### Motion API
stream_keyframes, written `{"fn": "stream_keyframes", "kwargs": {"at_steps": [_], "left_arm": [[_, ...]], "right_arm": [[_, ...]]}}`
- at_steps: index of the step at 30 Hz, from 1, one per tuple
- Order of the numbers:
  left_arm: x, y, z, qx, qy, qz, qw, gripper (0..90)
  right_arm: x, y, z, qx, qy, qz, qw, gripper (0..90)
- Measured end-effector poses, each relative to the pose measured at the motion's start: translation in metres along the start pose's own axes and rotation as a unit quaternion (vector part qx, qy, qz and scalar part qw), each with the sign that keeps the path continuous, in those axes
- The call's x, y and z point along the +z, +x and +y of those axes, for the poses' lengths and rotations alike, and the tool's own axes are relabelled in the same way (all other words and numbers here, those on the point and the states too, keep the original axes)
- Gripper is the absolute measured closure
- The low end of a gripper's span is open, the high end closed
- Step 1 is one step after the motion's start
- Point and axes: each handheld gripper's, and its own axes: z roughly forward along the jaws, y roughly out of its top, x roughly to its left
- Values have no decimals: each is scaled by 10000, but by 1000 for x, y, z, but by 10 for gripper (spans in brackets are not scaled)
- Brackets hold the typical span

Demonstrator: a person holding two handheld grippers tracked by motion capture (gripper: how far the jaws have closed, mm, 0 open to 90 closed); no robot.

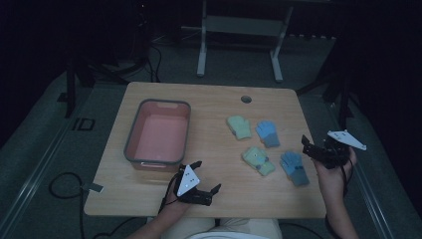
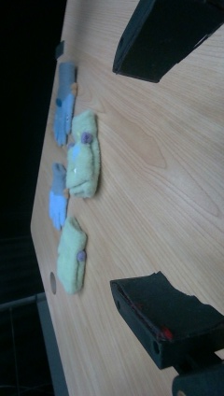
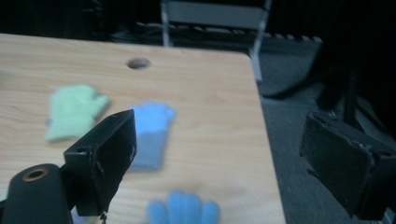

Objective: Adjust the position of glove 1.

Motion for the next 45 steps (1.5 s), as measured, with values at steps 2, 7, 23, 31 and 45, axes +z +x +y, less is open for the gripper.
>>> {"fn": "stream_keyframes", "kwargs": {"at_steps": [2, 7, 23, 31, 45], "left_arm": [[0, 0, 0, -21, -12, 2, 10000, 7], [-1, 0, 0, 37, -64, 148, 9999, 7], [-2, 1, -1, -10, -118, 110, 9999, 7], [-1, -2, -1, 133, -77, 158, 9998, 7], [-2, 0, -1, 47, -149, 151, 9998, 7]], "right_arm": [[0, 3, 4, -41, -30, 64, 10000, 112], [8, 22, 24, -275, -46, 433, 9987, 156], [50, 73, 48, -601, 27, 975, 9934, 243], [72, 91, 56, -659, 66, 1225, 9903, 321], [122, 133, 57, -1022, 346, 1479, 9831, 484]]}}
